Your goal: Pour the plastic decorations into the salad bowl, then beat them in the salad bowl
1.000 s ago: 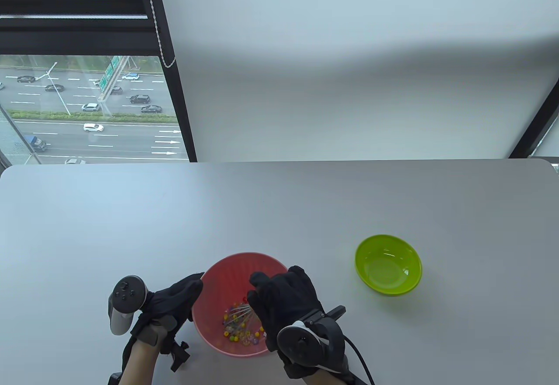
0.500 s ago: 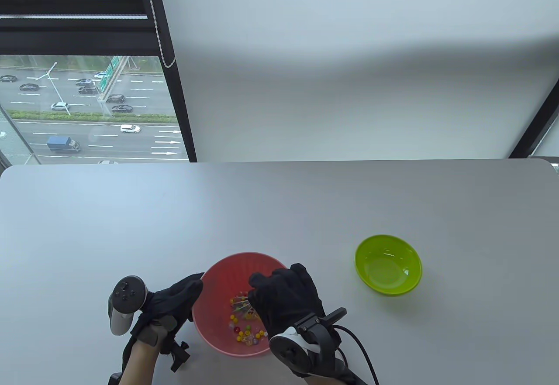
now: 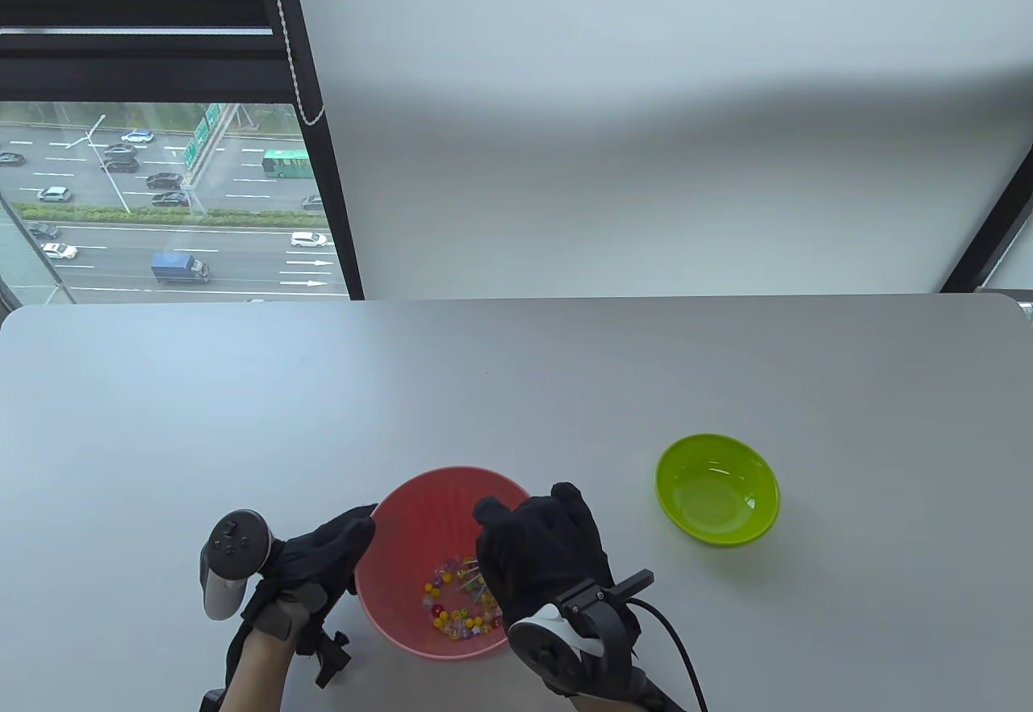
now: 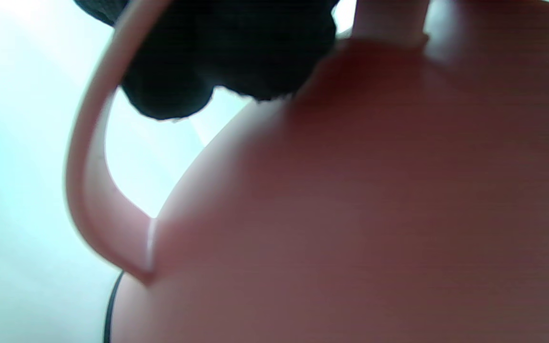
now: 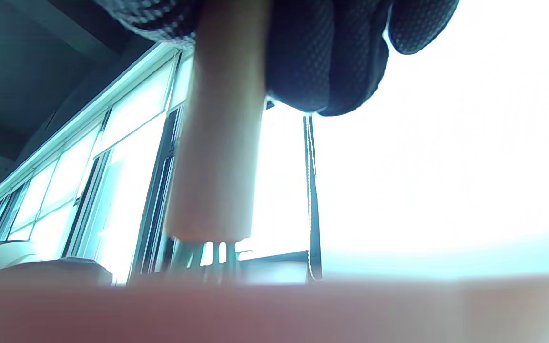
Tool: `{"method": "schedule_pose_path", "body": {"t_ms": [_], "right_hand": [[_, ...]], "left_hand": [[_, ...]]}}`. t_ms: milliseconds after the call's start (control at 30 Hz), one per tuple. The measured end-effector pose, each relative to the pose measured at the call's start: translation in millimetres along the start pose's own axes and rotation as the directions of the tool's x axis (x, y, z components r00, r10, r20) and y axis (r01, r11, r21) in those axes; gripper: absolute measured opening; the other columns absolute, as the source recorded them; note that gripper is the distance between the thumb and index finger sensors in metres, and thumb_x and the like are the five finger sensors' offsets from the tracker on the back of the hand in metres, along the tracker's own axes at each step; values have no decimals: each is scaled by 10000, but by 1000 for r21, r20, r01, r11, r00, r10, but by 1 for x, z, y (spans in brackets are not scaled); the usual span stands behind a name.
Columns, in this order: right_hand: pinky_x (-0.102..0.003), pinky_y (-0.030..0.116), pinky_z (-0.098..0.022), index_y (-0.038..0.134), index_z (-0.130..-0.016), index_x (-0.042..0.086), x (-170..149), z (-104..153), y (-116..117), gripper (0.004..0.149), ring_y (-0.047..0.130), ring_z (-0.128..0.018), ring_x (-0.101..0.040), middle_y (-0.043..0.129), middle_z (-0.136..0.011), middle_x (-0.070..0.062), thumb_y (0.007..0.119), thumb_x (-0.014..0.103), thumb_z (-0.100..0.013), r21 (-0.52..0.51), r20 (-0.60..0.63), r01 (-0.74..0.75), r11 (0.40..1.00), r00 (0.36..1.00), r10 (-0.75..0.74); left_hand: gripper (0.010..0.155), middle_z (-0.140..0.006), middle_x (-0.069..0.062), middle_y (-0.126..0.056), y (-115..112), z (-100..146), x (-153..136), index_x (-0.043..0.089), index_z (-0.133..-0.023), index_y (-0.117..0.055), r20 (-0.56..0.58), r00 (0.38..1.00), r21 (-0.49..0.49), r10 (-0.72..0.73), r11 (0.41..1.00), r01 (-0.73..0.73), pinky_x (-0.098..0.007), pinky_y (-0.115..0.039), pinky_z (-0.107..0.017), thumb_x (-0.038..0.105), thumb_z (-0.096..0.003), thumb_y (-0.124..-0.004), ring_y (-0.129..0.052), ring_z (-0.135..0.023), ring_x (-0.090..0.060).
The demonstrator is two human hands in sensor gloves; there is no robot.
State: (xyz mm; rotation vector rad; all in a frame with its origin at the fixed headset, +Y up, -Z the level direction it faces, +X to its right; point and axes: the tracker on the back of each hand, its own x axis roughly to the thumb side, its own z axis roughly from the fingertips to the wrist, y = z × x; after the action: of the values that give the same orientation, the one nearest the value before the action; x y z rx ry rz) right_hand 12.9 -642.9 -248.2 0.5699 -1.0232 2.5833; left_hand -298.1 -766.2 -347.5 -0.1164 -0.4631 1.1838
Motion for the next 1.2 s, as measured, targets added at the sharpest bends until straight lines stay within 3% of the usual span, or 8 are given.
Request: {"method": "schedule_pose_path", "body": {"t_ms": [167,333,733,1200], "right_hand": [[-530,590,-722,627,-967,313,1,0,2,421,882,-676,-235,899,-619,86,669,485,-585,25,-18,84,996,996,-84],[-557,574,-726,621,-986,308,2,0,11,438,859,-749,-272,892,-707,56,695,483,-591,116,-57,227,967,973,-222],[-531,561,-749,602,-982,343,6,1,12,436,840,-812,-244,870,-774,89,677,503,-583,54,26,10,998,1000,-12],[-527,561,-741,625,-964,324,-2,-2,-1,411,857,-731,-243,886,-669,85,688,479,-590,6,-2,-6,1000,1000,6]], "left_hand": [[786,-390,-18,-942,0,0,0,39,-959,-756,-1,1000,-1,1,1000,-1,-617,-565,-707,693,-561,-577,-949,-540,-332],[785,-389,-19,-942,0,0,0,40,-958,-757,-1,1000,0,0,1000,0,-616,-565,-707,692,-561,-577,-950,-539,-333],[787,-389,-19,-942,1,0,0,36,-959,-754,0,1000,1,-1,1000,1,-617,-566,-706,692,-562,-576,-950,-539,-333],[786,-390,-19,-942,1,0,0,37,-959,-754,0,1000,-1,1,1000,-1,-616,-566,-707,691,-562,-576,-950,-539,-333]]}}
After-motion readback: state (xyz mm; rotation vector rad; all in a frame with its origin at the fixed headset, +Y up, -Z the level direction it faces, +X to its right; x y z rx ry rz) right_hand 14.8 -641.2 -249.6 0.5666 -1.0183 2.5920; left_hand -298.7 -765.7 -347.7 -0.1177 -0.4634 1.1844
